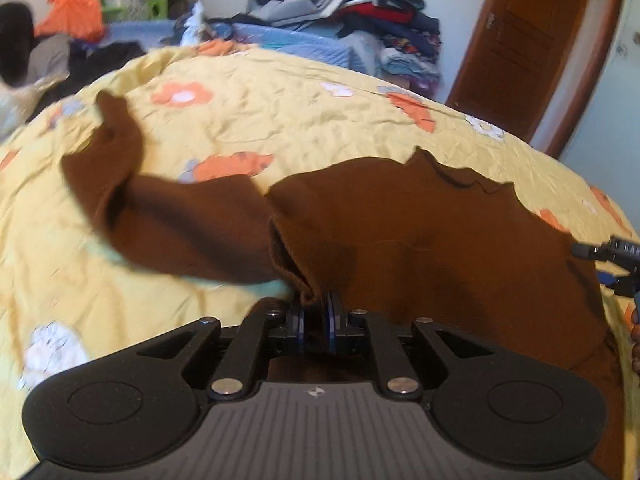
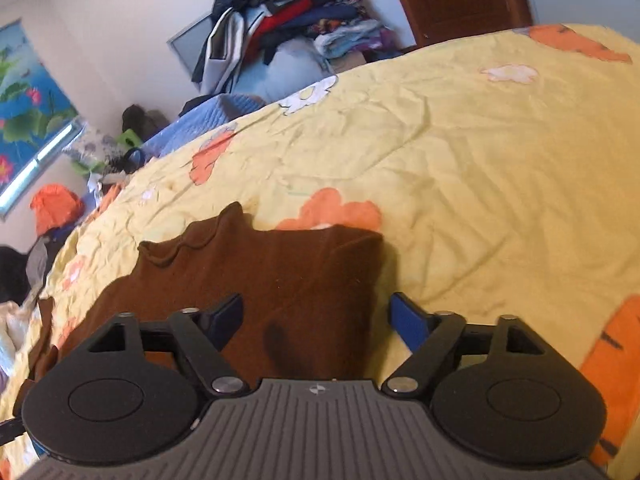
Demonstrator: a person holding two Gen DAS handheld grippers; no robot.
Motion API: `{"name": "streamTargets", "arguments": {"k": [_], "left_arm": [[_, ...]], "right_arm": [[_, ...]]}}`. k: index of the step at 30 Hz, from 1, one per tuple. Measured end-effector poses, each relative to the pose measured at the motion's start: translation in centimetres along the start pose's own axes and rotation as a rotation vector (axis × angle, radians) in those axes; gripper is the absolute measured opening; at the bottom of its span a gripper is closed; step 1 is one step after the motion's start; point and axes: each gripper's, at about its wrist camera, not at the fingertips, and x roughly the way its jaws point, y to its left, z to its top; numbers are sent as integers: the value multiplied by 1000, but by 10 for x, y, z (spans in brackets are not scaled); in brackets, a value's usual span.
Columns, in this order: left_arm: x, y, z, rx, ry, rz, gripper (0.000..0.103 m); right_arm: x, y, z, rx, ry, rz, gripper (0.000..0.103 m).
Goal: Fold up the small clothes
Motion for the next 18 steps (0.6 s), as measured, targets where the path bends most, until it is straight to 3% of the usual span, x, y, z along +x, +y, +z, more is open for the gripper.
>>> {"name": "streamTargets", "arguments": {"k": [6, 11, 12, 14, 18], "left_arm": [[-15, 36, 13, -178, -19, -112, 11], [4, 26, 19, -140, 18, -107, 11], [5, 22, 19, -119, 10, -96, 11], [-4, 10, 22, -42, -67, -61, 7], [-46, -18, 30, 143, -295, -23, 6]], "right_arm": [[-7, -3, -7, -6, -19, 23, 74], [-8, -3, -10, 10, -32, 22, 73], [-8, -4, -9, 18, -32, 20, 70], [-8, -10, -6, 51, -12, 25, 16], [-34, -19, 1, 74, -119, 36, 14]]}}
